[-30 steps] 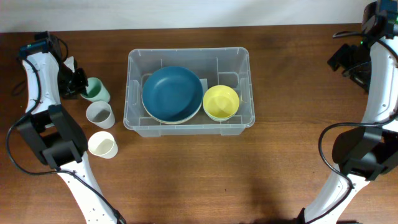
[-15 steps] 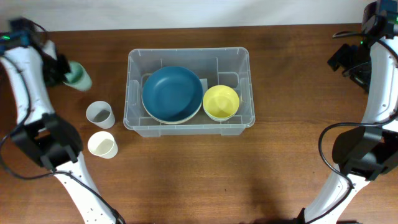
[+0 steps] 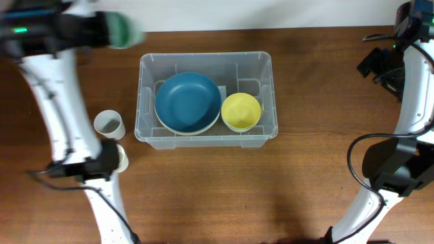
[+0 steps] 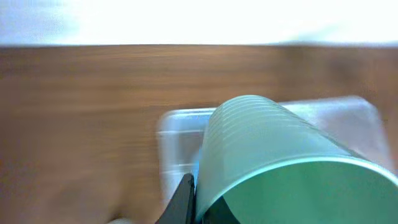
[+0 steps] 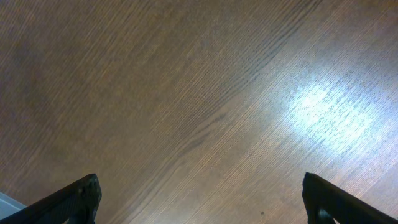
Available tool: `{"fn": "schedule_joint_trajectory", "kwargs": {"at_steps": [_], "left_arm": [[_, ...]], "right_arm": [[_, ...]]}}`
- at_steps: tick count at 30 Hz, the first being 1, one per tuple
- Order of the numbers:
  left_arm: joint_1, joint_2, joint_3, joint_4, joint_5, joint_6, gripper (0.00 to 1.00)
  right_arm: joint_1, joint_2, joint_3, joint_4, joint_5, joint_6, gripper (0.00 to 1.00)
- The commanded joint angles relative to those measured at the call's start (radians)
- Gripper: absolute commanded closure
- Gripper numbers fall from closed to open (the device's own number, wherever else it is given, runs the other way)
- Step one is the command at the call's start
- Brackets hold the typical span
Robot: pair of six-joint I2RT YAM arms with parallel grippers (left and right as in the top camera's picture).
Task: Pack container
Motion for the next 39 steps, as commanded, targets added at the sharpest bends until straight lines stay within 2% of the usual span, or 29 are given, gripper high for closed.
{"fn": "schedule_joint_trajectory", "kwargs": {"at_steps": [1,7,14,19,25,39], "left_arm": [[-0.138,0.010,-0.043,0.006,0.026,0.035,0.99],[-0.335,0.011,-0.165,-0.016,-0.079,0.035,0.99],[-0.470,0.011,-0.358,0.015,-0.089,0.034,0.99],[-0.508,0.011,-0.468,0.014,-0.085,0.034,0.99],[-0.525,0.011,-0.513,-0.016,-0.042,0.034,0.99],[-0.527,0.011,-0.655,0.010,-0.044,0.035,0.99]], "right_arm": [[-0.001,0.005,-0.004,0.001,0.002,0.009,0.01],[-0.001,0.005,-0.004,0.001,0.002,0.009,0.01],[-0.001,0.005,-0.004,0.001,0.002,0.009,0.01],[-0.001,0.005,-0.004,0.001,0.002,0.009,0.01],[-0.001,0.005,-0.004,0.001,0.002,0.009,0.01],[-0.001,0.005,-0.004,0.001,0.002,0.009,0.01]]}}
